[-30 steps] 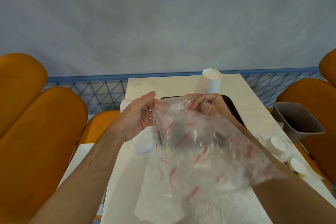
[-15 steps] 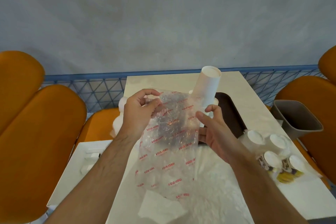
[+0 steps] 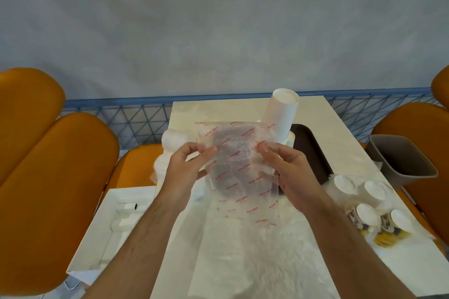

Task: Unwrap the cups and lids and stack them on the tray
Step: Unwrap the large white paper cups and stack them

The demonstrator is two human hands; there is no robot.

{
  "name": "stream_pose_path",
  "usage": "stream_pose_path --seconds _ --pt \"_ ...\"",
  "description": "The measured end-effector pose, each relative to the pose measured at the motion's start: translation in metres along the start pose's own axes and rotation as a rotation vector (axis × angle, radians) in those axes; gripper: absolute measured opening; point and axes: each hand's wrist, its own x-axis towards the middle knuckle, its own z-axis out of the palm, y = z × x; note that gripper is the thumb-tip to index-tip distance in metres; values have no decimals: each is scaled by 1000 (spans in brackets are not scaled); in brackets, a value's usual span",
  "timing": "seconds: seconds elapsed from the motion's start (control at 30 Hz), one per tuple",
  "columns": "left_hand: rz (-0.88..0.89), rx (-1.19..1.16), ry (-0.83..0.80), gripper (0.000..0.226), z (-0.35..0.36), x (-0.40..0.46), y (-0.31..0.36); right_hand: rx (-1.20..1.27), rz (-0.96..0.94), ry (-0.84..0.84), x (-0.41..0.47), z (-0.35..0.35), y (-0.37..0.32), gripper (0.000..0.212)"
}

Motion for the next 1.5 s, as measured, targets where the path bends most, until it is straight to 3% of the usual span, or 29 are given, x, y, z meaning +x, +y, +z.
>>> stream_pose_path --seconds 0.2,0.33,0.47,0.6,0.7,0.87,0.97,1.07,1.13,1.3,1.4,1.5 --pt "-54 63 -180 33 -5 -7 2 -84 -6 -126 -4 -6 -6 17" --pt "-1 103 -267 29 0 -11 9 -167 -27 -158 -1 -5 -9 34" --pt "17 166 -264 34 4 -12 15 -235 -39 -171 4 -6 -11 31" --pt "57 167 -246 22 0 -10 16 -151 -37 -187 5 -14 -12 26" --pt "96 223 -261 18 2 -11 17 -211 -12 -213 6 -12 -10 47" --pt "109 176 -237 27 4 -13 18 -221 -13 -123 10 -10 -17 34" --pt "83 123 -312 38 1 -16 19 -146 9 -116 14 -8 -16 43" --pt "46 221 -413 26 3 -18 14 -78 44 -85 17 -4 -17 49" --pt "40 197 -350 18 6 -17 10 -83 52 -109 18 -6 -15 44" --pt "-18 -14 -86 16 5 -3 8 -209 155 -345 0 -11 -4 43" --pt "-50 13 -24 7 2 3 7 -205 167 -345 -7 -15 5 41" --pt "-64 -16 17 14 -1 8 5 -173 178 -331 -10 -21 12 37"
